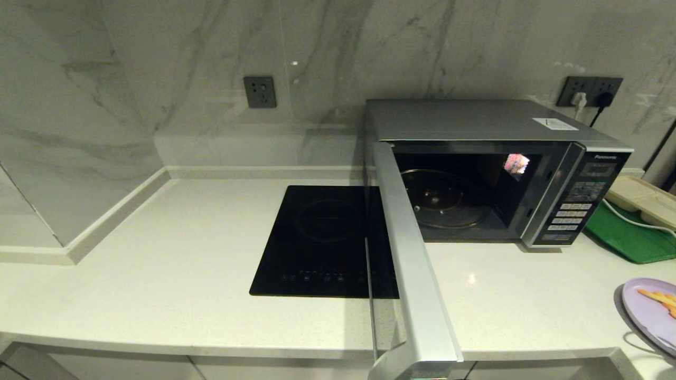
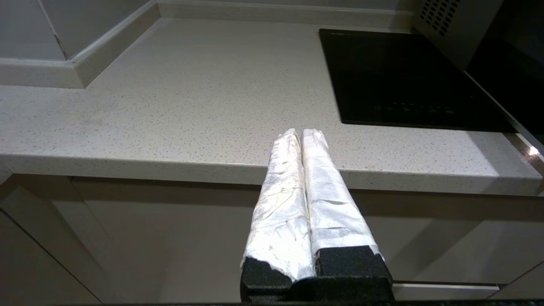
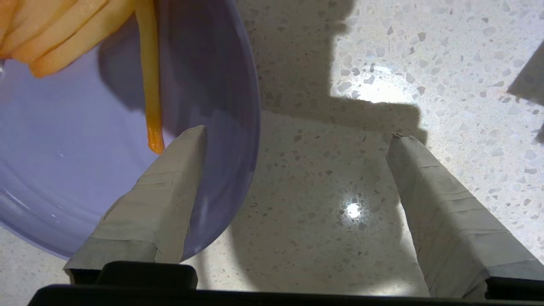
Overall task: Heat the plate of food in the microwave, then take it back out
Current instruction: Put the plate in the microwave oven
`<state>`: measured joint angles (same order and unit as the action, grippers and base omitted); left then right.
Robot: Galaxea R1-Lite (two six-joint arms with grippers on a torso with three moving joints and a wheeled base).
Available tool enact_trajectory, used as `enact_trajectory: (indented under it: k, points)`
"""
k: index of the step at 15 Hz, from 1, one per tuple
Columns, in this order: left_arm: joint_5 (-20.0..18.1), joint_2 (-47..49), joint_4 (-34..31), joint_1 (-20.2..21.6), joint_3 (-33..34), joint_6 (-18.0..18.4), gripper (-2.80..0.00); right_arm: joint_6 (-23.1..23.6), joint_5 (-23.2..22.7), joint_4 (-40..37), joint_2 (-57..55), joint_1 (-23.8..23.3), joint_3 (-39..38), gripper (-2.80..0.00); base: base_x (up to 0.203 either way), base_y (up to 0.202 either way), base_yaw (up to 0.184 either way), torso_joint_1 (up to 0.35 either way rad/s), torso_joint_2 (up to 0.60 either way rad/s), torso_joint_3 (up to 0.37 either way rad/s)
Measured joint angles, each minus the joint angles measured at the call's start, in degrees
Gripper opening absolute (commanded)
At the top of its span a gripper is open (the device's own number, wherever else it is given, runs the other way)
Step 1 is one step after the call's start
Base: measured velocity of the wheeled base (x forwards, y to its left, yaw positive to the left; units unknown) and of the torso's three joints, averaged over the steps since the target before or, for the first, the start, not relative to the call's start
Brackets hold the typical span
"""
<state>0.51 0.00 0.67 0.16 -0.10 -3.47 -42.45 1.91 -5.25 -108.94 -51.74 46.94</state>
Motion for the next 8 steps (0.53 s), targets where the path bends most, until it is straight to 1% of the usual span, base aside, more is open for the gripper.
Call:
enact_trajectory:
  k: [8]
  points:
    - [0.00, 0.00, -0.01, 0.00, 0.00, 0.00, -2.80, 0.00, 0.44, 0.19, -2.70, -0.02, 1.14, 0.00, 0.000, 0.000, 0.000, 0.000, 0.00, 0.000]
